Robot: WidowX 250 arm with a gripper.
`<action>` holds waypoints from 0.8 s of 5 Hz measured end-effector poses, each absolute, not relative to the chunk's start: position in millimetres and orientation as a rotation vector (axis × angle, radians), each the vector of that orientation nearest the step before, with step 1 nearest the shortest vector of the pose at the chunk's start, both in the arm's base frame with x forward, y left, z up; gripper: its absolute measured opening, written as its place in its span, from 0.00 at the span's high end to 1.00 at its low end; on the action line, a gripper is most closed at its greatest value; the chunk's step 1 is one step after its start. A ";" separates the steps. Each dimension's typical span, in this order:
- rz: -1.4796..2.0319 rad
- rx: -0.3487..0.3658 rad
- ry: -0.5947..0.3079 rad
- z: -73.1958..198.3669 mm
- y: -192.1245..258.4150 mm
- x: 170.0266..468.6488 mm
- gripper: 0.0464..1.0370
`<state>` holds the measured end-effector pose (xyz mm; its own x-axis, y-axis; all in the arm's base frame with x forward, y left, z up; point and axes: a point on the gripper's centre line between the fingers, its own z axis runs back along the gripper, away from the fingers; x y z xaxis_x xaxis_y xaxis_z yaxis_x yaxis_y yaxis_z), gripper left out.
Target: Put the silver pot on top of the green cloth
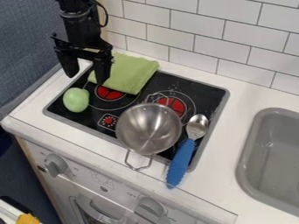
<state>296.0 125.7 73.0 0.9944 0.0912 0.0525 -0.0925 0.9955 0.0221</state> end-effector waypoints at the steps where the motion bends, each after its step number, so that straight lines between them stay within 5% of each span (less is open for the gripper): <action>1: 0.093 0.013 -0.025 65.1 123.5 292.7 0.04; 3: 0.010 0.001 -0.106 99.8 81.6 272.0 0.04; 4: -0.020 -0.029 -0.119 95.9 59.4 259.3 0.04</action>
